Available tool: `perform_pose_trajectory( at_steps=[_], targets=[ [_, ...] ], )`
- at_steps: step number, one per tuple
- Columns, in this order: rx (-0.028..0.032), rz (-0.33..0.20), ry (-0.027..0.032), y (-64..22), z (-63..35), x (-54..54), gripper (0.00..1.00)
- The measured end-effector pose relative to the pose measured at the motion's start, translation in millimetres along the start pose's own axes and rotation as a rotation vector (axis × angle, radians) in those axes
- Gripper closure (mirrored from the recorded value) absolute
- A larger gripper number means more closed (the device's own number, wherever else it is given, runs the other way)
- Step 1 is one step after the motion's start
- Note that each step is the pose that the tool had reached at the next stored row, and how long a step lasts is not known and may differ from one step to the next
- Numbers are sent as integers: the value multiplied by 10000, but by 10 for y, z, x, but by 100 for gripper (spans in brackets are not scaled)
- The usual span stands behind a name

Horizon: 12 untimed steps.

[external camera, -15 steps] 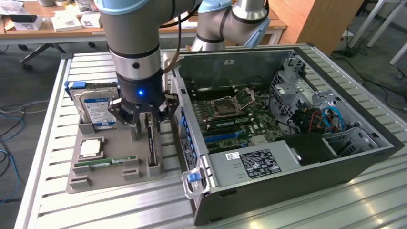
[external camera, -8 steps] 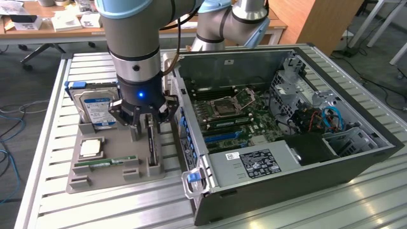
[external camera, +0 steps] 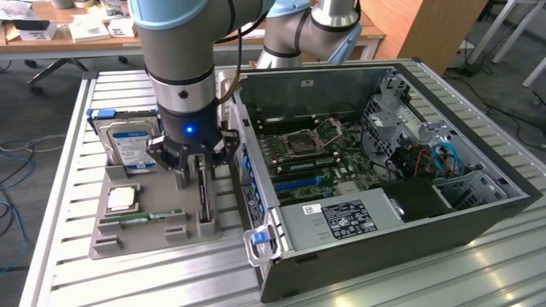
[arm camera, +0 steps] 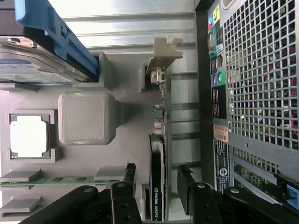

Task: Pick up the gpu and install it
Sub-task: 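Pick up the gpu and move the gpu toward the slot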

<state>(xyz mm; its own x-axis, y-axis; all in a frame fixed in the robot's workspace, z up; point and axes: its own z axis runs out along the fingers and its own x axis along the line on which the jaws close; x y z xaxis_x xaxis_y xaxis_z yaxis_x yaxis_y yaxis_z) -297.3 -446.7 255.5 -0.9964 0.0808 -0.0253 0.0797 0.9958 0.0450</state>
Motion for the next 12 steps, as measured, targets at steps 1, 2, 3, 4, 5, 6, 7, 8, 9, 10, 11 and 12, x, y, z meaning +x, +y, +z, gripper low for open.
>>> perform_pose_trajectory(
  at_steps=[1, 2, 3, 4, 5, 6, 7, 8, 9, 10, 11, 12],
  targets=[
    [-1, 0, -1, -1, 12, 0, 52],
    [0, 0, 0, -1, 22, 0, 52],
    [0, -1, 0, -2, 32, 1, 52],
    [0, 0, 0, -2, 42, 1, 52],
    [0, 0, 0, -2, 51, 1, 52],
    [0, 0, 0, -3, 60, 1, 52],
    [0, 0, 0, -3, 69, 1, 52],
    [0, -1, 0, -4, 79, 2, 52],
    [0, 0, 0, -4, 88, 2, 52],
    [0, 0, 0, -4, 96, 2, 52],
    [0, 0, 0, -5, 104, 2, 52],
    [0, 0, 0, -5, 113, 3, 52]
  ],
)
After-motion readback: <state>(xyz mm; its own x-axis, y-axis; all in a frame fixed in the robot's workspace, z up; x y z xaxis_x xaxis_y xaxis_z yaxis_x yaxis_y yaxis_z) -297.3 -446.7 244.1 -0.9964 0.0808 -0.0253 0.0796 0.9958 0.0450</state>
